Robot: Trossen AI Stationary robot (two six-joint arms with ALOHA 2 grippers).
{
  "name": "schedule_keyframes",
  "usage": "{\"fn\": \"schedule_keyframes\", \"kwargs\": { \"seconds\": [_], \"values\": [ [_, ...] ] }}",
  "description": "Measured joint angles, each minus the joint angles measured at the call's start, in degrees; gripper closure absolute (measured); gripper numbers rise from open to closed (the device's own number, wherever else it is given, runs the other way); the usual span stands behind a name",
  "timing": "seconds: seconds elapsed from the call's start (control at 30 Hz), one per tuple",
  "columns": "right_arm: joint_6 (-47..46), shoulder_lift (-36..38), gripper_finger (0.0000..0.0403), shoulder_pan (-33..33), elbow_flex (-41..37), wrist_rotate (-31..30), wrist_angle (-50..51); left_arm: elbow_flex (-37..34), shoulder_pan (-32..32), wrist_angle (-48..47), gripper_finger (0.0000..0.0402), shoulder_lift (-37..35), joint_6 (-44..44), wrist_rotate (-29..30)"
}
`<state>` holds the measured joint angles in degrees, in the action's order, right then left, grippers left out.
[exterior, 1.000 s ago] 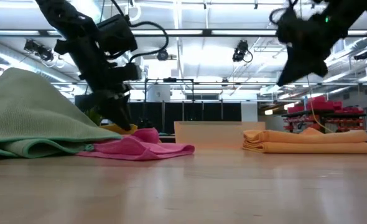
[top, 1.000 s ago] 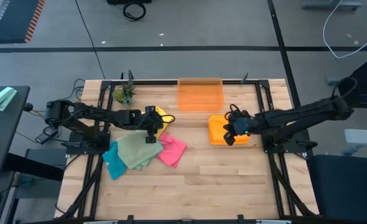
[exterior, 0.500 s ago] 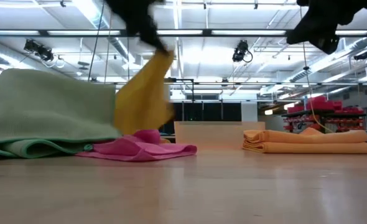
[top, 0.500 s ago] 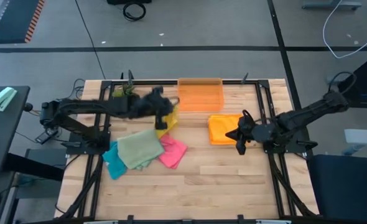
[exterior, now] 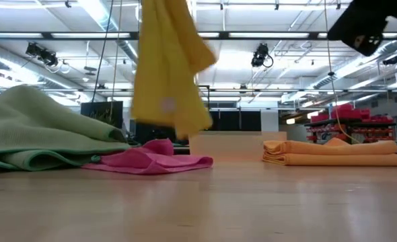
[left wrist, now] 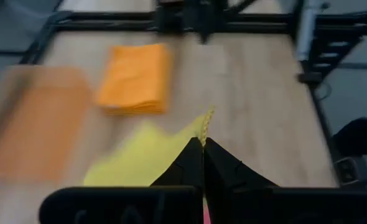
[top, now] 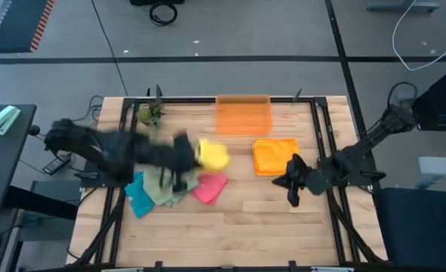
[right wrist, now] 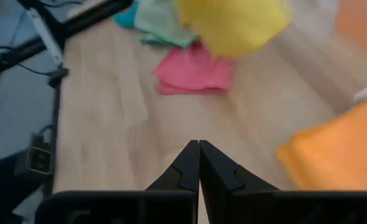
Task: Fold microfiber towels
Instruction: Fold the yellow microfiber cloth
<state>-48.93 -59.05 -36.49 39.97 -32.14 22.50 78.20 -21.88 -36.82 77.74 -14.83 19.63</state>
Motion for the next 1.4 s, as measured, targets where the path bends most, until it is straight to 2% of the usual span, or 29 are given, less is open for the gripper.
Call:
{"fn": "schedule_keyframes", "kwargs": {
  "seconds": [0.07,0.1,0.23,0.3,0.37,0.47,0.67,0.77,0.9,1.03,1.2,1.3,1.4],
  "values": [
    [-2.29,-3.48,0.0388,-2.96,0.0,-2.0,-1.75,-10.35,-6.1,14.1,0.0396,0.96,-2.78,3.14],
    [-3.18,-5.6,0.0388,-4.46,-0.09,-3.68,-3.52,-15.11,-8.56,24.46,0.0395,1.99,-3.58,4.06],
    [0.48,-16.28,0.0388,-8.41,-0.02,-6.82,-17.88,-29.88,-17.58,59.91,0.0396,7.29,-4.04,10.72],
    [4.43,-22.0,0.0388,-8.74,-0.02,-6.76,-27.29,-34.95,-20.98,70.36,0.0397,9.91,-4.13,16.16],
    [8.04,-26.75,0.0388,-8.75,0.0,-6.76,-35.24,-37.9,-23.29,76.87,0.0393,13.38,-5.91,20.56],
    [11.64,-32.68,0.0388,-7.72,1.38,-7.11,-43.14,-39.89,-25.31,80.34,0.0392,18.19,-11.57,25.46],
    [14.21,-42.56,0.0388,-4.37,9.05,-4.7,-45.18,-39.94,-25.78,80.78,0.0392,25.5,-20.57,25.77],
    [18.75,-47.96,0.0388,-4.23,13.46,-2.27,-43.74,-39.92,-26.18,80.95,0.039,26.3,-20.82,25.78],
    [27.87,-53.43,0.0388,-4.64,19.34,-2.12,-38.78,-39.63,-26.76,80.95,0.0396,26.29,-17.71,25.79],
    [33.39,-55.61,0.0388,-4.75,23.82,-3.69,-33.24,-39.59,-26.92,80.78,0.0386,25.99,-15.8,25.77],
    [33.74,-54.75,0.0383,-4.79,25.62,-4.43,-27.31,-39.61,-27.58,81.33,0.0394,25.66,-13.2,25.79],
    [34.2,-54.45,0.0359,-4.79,25.58,-4.34,-27.6,-39.63,-28.39,82.4,0.0393,23.94,-10.84,25.75],
    [35.17,-54.42,0.0315,-4.79,25.49,-4.38,-27.32,-39.53,-29.17,83.01,0.0385,20.89,-8.0,25.6]
  ]
}}
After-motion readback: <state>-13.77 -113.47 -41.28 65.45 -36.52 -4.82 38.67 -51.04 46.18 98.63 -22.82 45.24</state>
